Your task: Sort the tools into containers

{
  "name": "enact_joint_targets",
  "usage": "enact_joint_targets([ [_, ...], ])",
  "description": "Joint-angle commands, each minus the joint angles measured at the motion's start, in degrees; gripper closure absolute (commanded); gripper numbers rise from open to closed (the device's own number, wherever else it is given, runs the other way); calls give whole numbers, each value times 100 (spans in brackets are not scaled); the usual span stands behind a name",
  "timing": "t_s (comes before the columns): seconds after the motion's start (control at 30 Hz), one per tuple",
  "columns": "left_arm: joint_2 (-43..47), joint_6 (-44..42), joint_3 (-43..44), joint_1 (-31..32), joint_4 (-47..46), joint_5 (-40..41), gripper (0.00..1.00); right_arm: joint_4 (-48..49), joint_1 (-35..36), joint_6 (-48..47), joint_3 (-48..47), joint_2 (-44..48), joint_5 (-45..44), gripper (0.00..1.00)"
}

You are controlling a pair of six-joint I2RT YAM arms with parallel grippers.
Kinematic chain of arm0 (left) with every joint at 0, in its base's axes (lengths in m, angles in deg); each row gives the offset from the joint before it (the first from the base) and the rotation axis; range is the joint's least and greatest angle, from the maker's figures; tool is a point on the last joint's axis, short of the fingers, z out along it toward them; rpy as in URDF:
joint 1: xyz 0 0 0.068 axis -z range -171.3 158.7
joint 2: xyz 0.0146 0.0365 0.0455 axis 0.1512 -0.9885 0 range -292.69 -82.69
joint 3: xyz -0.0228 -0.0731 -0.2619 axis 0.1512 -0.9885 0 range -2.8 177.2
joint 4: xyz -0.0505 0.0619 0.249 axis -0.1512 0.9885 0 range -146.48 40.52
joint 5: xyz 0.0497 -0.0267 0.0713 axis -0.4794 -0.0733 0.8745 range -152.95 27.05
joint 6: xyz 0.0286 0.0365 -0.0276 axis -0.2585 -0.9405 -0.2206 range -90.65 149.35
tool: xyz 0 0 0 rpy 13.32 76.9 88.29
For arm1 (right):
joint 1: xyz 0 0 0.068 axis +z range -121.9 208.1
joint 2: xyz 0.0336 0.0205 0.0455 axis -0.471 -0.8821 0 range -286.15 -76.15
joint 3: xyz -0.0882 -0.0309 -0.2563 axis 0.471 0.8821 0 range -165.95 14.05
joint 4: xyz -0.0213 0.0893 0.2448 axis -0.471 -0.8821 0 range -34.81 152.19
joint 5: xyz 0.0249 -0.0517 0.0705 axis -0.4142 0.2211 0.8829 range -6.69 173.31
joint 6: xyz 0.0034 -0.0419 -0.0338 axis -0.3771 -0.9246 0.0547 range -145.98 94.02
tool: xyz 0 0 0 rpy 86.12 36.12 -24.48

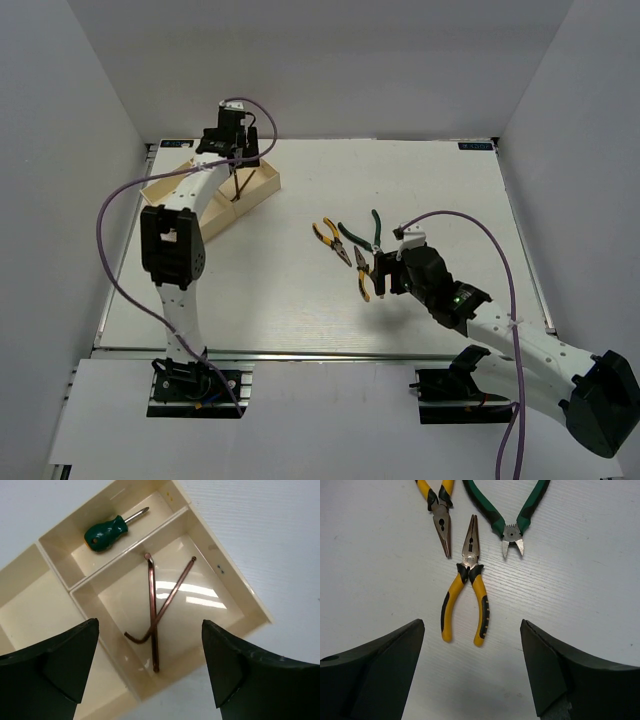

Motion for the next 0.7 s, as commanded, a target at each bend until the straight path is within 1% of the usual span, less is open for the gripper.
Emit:
enact_joint_targets([
  [0.0, 1280, 405, -461, -35, 10, -531, 6, 60, -7, 137, -339, -99, 19, 18],
  [0.03, 1752, 476, -924, -35, -8, -629, 6, 51, -16, 163, -383, -73, 45, 19],
  [0.1, 2246, 625, -1479, -35, -131, -761, 4, 69, -7, 207, -444, -12, 54, 21],
  [0.13, 2779, 670, -1752, -35, -183, -971, 3, 60, 2, 225, -488, -11, 19, 21],
  [0.17, 3046, 740, -2303, -35, -297, -1060, 2, -10, -16, 234, -593, -46, -120, 22],
  [0.2, 3318, 906, -2604, -35, -376, -1269, 2, -10, -7, 199, -681, -177, -122, 22],
  [0.23, 3817, 951, -3208, -35, -534, -1437, 2, -150, -16, 190, -778, -283, -252, 22],
  [0.3, 4242, 1214, -3738, -35, -588, -1622, 2, -317, -51, 172, -1067, -589, -315, 23],
  [0.33, 4609, 1241, -4194, -35, -623, -1884, 2, -318, -69, 190, -1147, -696, -306, 24],
  [0.4, 4928, 1338, -4574, 26, -475, -1974, 2, -274, -130, 216, -1357, -941, -306, 24],
  [0.43, 5060, 1338, -4733, 27, -439, -2175, 2, -265, -148, 242, -1428, -1047, -324, 26],
  [0.47, 5305, 1321, -5030, 27, -421, -2220, 2, -248, -209, 243, -1490, -1257, -367, 26],
  [0.53, 5665, 1294, -5313, 27, -351, -2334, 2, -248, -297, 234, -1745, -1513, -499, 28],
  [0.67, 6211, 1312, -6006, 88, -543, -2519, 2, -283, -612, 137, -2210, -2304, -544, 31],
])
